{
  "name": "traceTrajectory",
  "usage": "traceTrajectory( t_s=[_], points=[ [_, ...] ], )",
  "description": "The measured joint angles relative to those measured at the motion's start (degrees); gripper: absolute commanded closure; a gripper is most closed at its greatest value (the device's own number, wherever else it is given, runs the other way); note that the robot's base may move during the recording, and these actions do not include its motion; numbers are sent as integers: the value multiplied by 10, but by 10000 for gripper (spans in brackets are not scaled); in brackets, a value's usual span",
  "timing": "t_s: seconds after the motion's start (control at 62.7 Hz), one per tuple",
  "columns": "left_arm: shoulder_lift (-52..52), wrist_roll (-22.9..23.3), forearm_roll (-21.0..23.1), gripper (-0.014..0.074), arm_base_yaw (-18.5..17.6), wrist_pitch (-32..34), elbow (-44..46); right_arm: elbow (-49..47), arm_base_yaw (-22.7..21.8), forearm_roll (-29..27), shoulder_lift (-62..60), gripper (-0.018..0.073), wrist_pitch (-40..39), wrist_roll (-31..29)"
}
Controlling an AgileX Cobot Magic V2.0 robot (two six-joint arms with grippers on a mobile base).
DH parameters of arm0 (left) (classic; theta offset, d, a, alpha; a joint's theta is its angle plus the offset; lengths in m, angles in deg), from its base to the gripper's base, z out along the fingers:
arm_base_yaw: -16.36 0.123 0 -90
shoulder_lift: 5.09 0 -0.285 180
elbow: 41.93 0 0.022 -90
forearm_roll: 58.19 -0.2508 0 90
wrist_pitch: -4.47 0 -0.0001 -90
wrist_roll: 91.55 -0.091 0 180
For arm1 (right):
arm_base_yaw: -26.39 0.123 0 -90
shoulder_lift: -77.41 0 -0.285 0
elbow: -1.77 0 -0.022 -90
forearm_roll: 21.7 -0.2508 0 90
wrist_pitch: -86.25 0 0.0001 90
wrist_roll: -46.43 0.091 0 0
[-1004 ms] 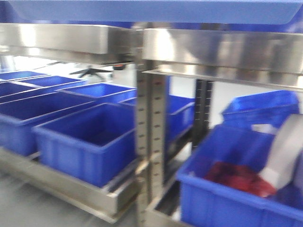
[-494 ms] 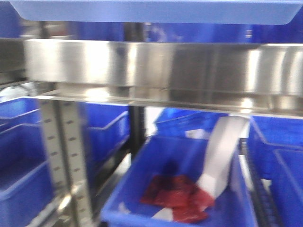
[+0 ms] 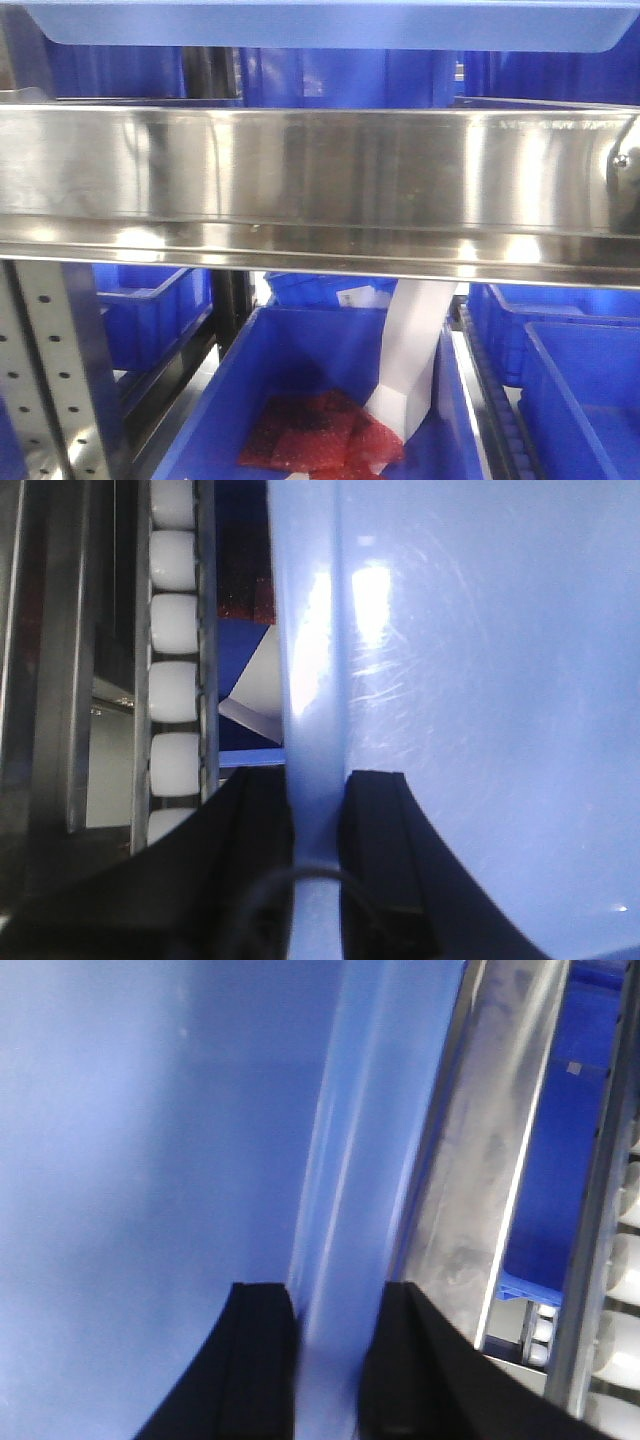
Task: Grab blue tray and place on right shelf
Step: 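Approach the steel shelf rack holding the tray above it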
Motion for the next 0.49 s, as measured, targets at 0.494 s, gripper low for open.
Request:
traceTrajectory(
  t_s=[0.494],
  points=[
    [0, 0, 0, 645, 0, 0, 0, 0, 0, 0, 0, 504, 0, 0]
  ],
)
